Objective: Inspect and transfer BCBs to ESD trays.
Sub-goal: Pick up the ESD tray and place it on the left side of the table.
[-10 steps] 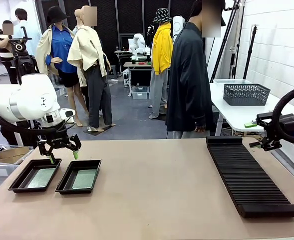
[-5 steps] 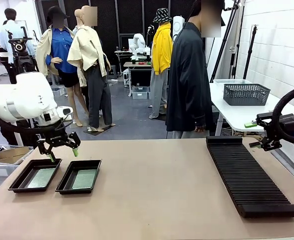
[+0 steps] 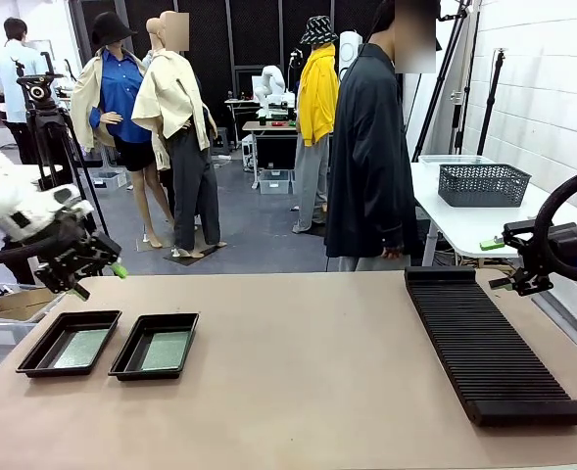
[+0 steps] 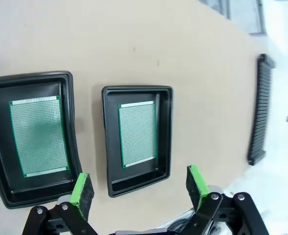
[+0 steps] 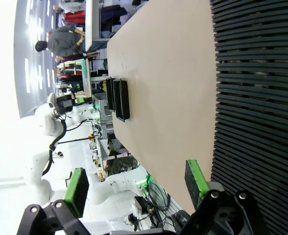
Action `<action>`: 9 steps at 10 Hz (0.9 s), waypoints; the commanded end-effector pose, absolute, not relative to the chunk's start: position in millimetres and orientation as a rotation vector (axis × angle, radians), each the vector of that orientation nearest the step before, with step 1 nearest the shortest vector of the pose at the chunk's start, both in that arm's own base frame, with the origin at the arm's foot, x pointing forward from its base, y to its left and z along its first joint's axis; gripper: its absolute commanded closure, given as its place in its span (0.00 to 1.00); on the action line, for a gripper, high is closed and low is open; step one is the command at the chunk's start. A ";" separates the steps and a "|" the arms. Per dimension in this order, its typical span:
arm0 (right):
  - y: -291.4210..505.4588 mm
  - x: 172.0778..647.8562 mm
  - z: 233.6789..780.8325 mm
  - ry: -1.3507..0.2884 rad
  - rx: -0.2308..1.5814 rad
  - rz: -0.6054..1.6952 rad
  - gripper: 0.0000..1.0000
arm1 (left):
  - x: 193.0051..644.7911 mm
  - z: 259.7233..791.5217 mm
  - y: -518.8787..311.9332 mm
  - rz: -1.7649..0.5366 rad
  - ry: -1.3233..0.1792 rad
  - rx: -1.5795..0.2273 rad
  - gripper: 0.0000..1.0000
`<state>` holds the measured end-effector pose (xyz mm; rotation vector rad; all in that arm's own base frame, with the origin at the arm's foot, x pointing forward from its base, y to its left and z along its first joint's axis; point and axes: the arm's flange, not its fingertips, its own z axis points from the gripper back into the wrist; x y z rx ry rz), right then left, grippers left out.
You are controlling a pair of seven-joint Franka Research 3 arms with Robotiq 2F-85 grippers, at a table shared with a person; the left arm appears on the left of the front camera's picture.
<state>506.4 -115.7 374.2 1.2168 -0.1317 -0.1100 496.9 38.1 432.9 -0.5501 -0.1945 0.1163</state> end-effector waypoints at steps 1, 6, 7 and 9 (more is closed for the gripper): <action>-113.5 506.0 375.8 -0.129 1.205 -0.110 0.00 | 473.2 425.6 66.1 0.065 -0.232 -0.707 0.00; -113.5 506.0 375.8 -0.129 1.205 -0.110 0.00 | 472.6 414.0 124.2 -0.035 -0.206 -1.123 0.00; -113.5 506.0 375.8 -0.129 1.205 -0.110 0.00 | 477.0 409.6 124.1 -0.045 -0.171 -1.140 0.00; -113.5 506.0 375.8 -0.129 1.205 -0.110 0.00 | 482.8 404.8 127.4 -0.126 -0.139 -1.236 0.00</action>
